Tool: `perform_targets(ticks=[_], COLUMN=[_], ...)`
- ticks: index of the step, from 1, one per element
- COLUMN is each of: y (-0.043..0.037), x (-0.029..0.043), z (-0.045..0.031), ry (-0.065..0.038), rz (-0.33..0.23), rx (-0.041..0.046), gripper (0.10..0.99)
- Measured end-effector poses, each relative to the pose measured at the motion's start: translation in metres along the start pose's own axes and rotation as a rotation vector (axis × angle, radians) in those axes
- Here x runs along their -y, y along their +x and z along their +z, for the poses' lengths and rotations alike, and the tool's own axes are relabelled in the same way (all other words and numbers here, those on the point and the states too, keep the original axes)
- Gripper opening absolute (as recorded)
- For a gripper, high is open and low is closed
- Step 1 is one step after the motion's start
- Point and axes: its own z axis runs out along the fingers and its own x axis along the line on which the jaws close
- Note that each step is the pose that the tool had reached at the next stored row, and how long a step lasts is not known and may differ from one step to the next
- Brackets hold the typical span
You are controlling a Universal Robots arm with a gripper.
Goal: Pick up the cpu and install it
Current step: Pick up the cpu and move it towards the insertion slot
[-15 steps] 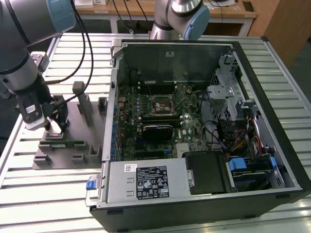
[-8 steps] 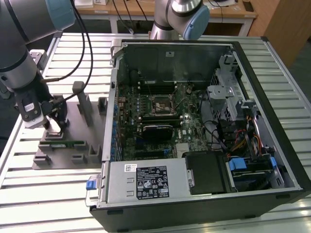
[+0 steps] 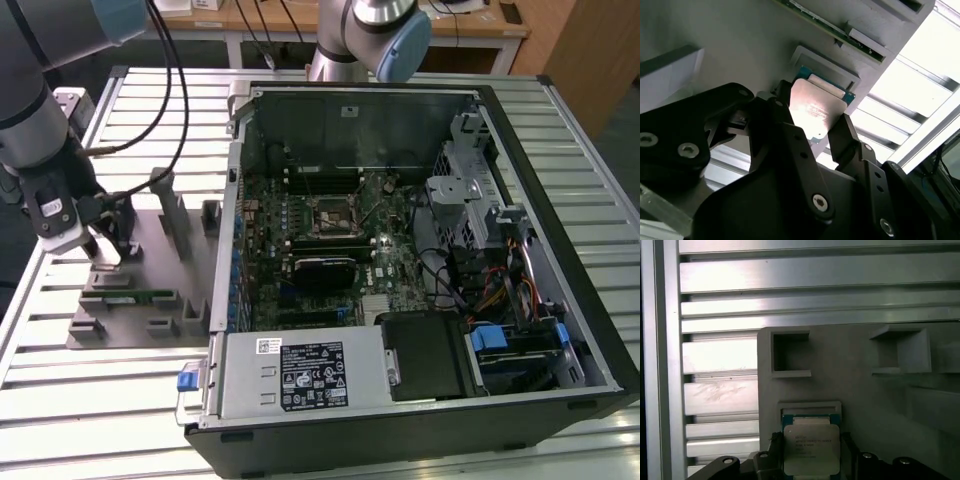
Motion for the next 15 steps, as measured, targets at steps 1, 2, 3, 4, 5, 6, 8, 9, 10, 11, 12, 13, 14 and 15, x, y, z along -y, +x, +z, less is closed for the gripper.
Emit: perform_targets(ticks=[1,2,3,4,5,6,8,9,10,11,12,13,14,15], y=[-0.0001,-0.0001,-0.0002,-0.0003,-0.0004,-0.0005,-0.0006,-0.0007,-0.0008,-0.0008,-0.0010,-0.0010,-0.0011,-0.0011], x=[-0.0001,-0.0003,-0.0004,-0.0005,-0.0006,-0.0008,-0.0010,-0.0012,-0.0013,-0.0014,-0.0015,-0.0017,-0.0018,-0.0019], z=[-0.0025,-0.0051,-0.0077,-0.0103,-0.0129,-0.0156,-0.0212,-0.0237,-0.0261,-0.0285,-0.0310,-0.0336,-0.0362,-0.0388], ry=[0.000,0.000,0.000,0.000,0.000,0.000,-0.001,-0.001,-0.001,-0.001,-0.001,-0.001,-0.001,-0.002], rz=[0.000,0.000,0.000,0.000,0.000,0.000,0.000,0.000,0.000,-0.001,-0.001,-0.001,-0.001,-0.001], rx=[0.0008,0.0016,0.0024,0.0032,0.0043,0.0054,0.0080,0.0091,0.0104,0.0118,0.0136,0.0152,0.0168,0.0195], gripper=[0.541,0.541,0.541,0.541,0.541,0.541,0.541,0.541,0.541,0.541,0.541,0.541,0.541,0.541])
